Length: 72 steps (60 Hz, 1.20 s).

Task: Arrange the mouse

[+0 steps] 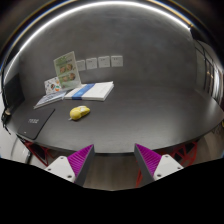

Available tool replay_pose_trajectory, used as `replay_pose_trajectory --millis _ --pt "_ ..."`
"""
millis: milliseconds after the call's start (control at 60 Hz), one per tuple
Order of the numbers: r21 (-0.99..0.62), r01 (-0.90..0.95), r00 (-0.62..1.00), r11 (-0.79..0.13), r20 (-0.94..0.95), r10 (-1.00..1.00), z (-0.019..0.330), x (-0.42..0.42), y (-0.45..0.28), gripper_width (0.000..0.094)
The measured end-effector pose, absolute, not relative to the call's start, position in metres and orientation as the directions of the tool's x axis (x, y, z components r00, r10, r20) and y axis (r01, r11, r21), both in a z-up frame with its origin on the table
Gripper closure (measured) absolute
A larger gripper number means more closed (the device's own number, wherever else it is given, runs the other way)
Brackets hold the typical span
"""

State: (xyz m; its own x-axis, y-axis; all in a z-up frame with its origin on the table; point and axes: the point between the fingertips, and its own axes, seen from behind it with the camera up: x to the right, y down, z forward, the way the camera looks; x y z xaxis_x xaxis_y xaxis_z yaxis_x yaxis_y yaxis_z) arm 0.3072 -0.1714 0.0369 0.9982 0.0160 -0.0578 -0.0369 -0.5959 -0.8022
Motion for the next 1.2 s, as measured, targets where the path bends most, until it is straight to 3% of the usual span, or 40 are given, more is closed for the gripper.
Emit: replay_pose_trajectory --millis 283,633,1000,1083,1200 --pt "-0.819 0.048 0.986 -0.572 -0.052 0.157 0.025 0.263 -0.14 0.0103" --pt "-0.805 0.179 0.912 -0.565 -0.079 0.402 -0.008 0.148 -0.039 0.0098" --pt "-0.799 0.173 0.954 -0.576 -0.009 0.299 -0.012 0.101 0.063 0.0078" --pt "-0.806 0.133 0.971 -0.576 -0.011 0.24 -0.012 0.103 0.07 0.0446" --pt "-0.803 0.072 0.985 -0.591 -0.037 0.17 -0.012 0.106 0.071 0.0509"
